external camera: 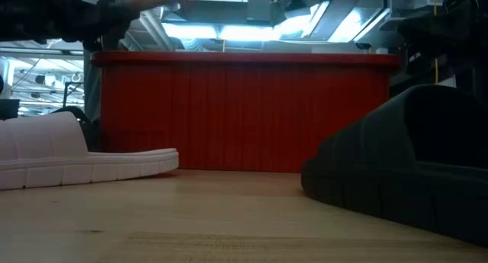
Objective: Pick and place slides into bin
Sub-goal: Put the top black slipper into the red bin
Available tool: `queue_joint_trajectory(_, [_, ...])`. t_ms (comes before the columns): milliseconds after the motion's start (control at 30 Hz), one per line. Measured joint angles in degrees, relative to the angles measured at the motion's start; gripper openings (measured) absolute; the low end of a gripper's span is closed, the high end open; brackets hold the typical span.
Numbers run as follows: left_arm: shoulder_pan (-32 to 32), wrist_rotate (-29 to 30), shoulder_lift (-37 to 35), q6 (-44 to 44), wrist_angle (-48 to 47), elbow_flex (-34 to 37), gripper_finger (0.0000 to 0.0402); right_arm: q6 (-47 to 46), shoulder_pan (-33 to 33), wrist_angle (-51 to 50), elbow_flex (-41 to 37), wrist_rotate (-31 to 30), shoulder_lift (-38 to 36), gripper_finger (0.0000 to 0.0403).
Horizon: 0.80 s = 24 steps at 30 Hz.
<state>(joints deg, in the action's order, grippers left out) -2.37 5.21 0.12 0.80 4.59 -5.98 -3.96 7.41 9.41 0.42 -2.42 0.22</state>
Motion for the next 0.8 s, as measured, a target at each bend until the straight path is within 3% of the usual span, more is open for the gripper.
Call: queue_joint_trajectory(800, [0.00,0.04,0.00,-3.06,0.76,-0.04,0.0009,-0.38,-0.01,0.29,0.00,0.13,-0.01,0.0042])
